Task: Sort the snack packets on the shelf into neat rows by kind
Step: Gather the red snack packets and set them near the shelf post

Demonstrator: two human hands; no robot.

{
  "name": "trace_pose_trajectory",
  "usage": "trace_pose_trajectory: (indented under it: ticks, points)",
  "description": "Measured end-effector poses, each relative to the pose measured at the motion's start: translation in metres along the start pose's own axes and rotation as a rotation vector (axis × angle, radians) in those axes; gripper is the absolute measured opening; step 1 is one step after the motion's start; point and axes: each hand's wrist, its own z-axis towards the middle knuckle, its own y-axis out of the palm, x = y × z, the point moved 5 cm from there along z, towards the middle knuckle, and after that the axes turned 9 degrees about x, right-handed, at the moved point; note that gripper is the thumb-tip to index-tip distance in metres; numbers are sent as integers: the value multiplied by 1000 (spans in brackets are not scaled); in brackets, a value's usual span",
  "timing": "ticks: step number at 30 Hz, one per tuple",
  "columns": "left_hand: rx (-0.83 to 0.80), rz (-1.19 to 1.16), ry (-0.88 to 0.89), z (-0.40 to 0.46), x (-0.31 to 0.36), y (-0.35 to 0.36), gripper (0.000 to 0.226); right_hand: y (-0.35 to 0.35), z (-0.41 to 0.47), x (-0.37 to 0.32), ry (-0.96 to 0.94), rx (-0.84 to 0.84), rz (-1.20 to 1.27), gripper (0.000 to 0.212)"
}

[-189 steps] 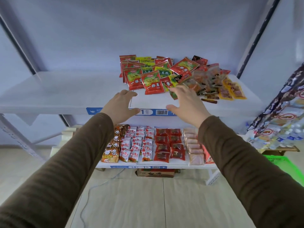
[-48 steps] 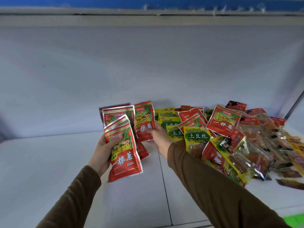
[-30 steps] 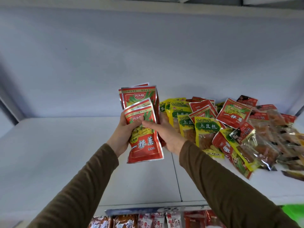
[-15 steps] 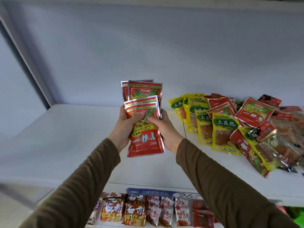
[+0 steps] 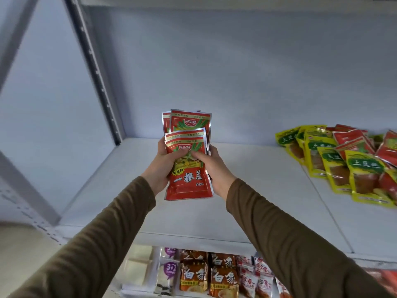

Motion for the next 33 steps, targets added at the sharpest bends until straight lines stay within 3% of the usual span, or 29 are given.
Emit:
trace_pose_trajectory:
  ticks: [8,17,33]
  points:
    - [87,15,-34,39,19,-82,72,93,28,15,-20,15,-15,62]
    - [167,159,-27,79,28,-151,56,164,58,43,-35,35,-64,66]
    - [203,308,-43,135,21,-188,51,208,96,60,-80,161,-349,49]
